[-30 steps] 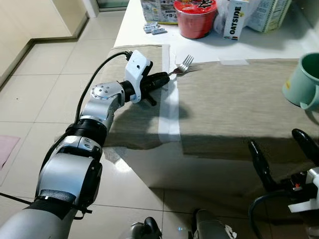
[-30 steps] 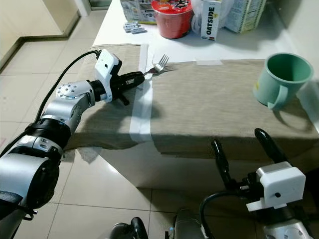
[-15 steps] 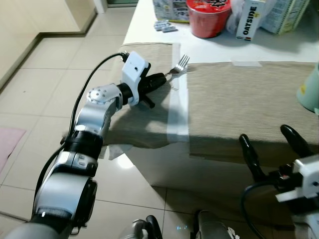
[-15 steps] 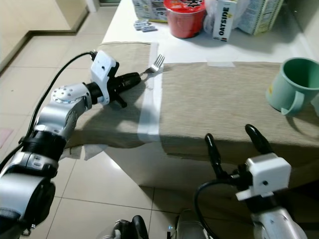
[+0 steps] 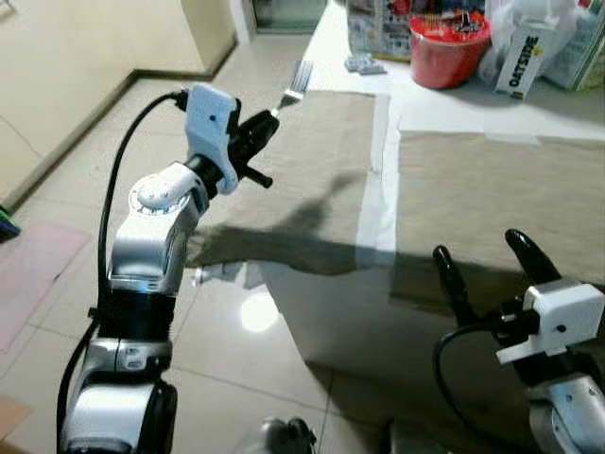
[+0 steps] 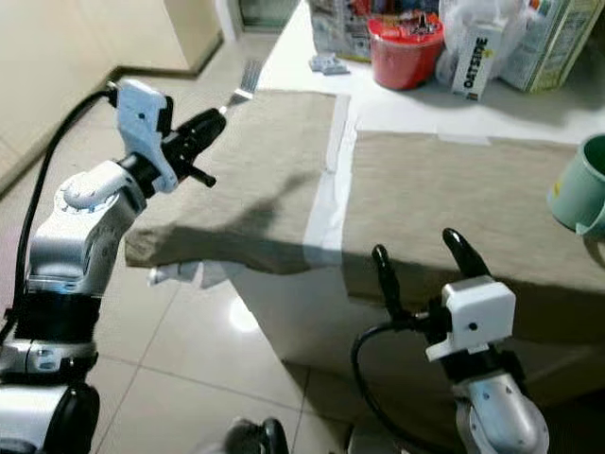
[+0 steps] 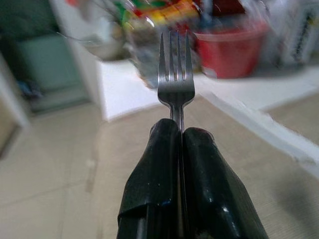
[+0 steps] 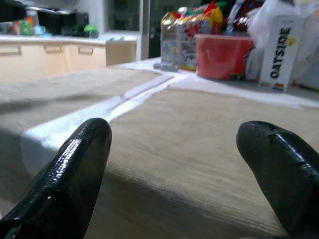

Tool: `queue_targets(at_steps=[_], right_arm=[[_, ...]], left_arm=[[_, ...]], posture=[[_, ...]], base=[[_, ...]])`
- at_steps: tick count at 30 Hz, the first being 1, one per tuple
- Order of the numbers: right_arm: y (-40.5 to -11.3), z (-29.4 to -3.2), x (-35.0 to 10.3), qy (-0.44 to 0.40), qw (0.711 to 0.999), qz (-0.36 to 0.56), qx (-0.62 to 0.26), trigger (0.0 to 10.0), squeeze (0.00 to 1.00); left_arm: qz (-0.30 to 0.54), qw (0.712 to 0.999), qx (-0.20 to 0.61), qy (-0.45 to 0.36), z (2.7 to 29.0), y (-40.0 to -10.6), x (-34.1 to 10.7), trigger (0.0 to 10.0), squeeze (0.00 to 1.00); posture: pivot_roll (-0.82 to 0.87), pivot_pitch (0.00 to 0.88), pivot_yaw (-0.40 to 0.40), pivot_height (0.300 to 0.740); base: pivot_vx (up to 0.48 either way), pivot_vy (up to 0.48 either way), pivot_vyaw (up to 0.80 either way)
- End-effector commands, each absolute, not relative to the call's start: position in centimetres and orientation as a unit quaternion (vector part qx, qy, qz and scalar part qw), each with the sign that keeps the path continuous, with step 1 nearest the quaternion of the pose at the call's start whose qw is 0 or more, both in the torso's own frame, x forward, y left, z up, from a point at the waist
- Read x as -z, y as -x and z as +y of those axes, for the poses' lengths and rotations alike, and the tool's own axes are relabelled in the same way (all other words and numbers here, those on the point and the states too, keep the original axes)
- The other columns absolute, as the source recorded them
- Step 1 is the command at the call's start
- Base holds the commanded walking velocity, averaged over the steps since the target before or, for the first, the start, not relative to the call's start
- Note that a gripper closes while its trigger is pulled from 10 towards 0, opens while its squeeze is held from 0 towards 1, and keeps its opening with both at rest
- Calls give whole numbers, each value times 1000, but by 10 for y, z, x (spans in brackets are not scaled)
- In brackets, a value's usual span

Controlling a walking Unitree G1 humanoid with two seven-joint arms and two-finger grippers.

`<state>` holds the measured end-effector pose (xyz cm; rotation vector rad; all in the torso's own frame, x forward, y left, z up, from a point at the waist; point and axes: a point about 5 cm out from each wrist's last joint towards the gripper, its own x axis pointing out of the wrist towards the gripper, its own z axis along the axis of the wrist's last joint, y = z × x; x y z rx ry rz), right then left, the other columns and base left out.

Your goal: Setting the table

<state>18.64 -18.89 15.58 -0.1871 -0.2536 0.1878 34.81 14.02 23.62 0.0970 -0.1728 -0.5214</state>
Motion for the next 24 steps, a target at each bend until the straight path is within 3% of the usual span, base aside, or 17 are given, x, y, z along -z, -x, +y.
queue_targets(at_steps=[1, 8, 9, 12, 15, 20, 24], right_arm=[[-201, -166, -156, 83, 983, -139, -90, 10000, 0], [-216, -153, -154, 74, 983, -149, -83, 10000, 0], [-219, -152, -152, 76, 982, -153, -81, 10000, 0], [-220, -150, -149, 77, 982, -154, -80, 10000, 0], [-224, -148, -147, 76, 981, -158, -76, 10000, 0], [-228, -145, -146, 74, 981, -159, -80, 10000, 0], [-246, -143, -134, 30, 989, -111, -98, 10000, 0]], left_arm=[[-85, 976, 196, -33, 153, -334, -229, 0, 0], [-54, 992, 112, -17, 180, -312, -203, 0, 0], [-40, 996, 74, -22, 199, -300, -194, 0, 0], [-26, 999, 42, -23, 218, -287, -187, 0, 0], [0, 1000, 9, 24, 229, -268, -170, 0, 0], [12, 999, 4, 49, 223, -257, -159, 0, 0], [20, 996, 19, 83, 195, -246, -139, 0, 0]], posture=[[-211, 44, 153, 740], [-189, 24, 162, 740], [-179, 17, 168, 740], [-172, 13, 171, 740], [-163, 2, 167, 740], [-162, 0, 158, 740], [-174, 0, 109, 740]], base=[[0, 0, 0], [0, 0, 0], [0, 0, 0], [0, 0, 0], [0, 0, 0], [0, 0, 0], [0, 0, 0]])
